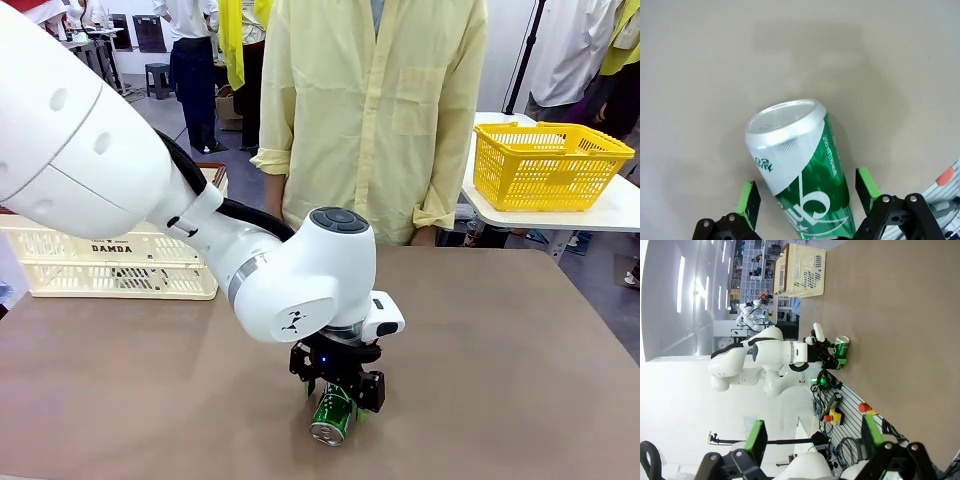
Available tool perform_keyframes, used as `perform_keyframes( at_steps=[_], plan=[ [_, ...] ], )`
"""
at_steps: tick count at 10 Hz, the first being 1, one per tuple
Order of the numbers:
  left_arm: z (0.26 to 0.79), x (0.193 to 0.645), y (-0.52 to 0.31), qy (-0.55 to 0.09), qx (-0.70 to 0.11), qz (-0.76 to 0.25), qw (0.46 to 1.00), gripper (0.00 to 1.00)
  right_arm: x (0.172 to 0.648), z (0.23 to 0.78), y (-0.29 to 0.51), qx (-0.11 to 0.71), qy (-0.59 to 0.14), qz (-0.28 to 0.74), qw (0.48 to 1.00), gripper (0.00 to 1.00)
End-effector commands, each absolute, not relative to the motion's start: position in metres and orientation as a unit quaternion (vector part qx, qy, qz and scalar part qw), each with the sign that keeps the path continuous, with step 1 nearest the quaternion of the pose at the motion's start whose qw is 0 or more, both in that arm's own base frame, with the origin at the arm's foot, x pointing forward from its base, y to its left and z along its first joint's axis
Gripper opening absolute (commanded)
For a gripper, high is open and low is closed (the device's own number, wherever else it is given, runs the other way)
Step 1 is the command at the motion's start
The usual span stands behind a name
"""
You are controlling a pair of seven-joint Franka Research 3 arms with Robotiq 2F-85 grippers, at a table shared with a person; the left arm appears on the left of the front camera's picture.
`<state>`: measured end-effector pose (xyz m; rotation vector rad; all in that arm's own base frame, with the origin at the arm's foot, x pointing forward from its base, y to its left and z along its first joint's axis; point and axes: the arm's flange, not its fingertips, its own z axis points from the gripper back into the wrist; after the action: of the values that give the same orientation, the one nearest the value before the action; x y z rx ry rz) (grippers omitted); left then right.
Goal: Place the drinks into the Shopping basket.
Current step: Pick up one drink and place it into the Shopping basket.
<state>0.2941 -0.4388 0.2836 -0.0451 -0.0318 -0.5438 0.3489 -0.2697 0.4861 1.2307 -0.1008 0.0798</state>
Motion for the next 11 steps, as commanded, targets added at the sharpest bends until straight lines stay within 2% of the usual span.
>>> perform_keyframes(
  at_steps=[1, 2, 8, 9, 11],
  plan=[
    [0.277, 0.296, -0.447, -0.033, -0.016, -0.259, 0.965, 0.41, 0.347, 0.488, -0.269, 0.572, -0.039, 0.037, 0.819, 1.0],
    [0.276, 0.296, -0.447, -0.037, -0.012, -0.252, 0.967, 0.0, 0.347, 0.488, -0.269, 0.572, -0.039, 0.037, 0.819, 1.0],
    [0.288, 0.297, -0.436, -0.057, -0.017, -0.215, 0.975, 0.0, 0.347, 0.488, -0.269, 0.572, -0.039, 0.037, 0.819, 1.0],
    [0.307, 0.298, -0.424, -0.063, -0.028, -0.194, 0.979, 0.0, 0.347, 0.488, -0.269, 0.572, -0.039, 0.037, 0.819, 1.0],
    [0.387, 0.294, -0.382, -0.061, -0.058, -0.147, 0.985, 0.0, 0.347, 0.488, -0.269, 0.572, -0.039, 0.037, 0.819, 1.0]
  ],
)
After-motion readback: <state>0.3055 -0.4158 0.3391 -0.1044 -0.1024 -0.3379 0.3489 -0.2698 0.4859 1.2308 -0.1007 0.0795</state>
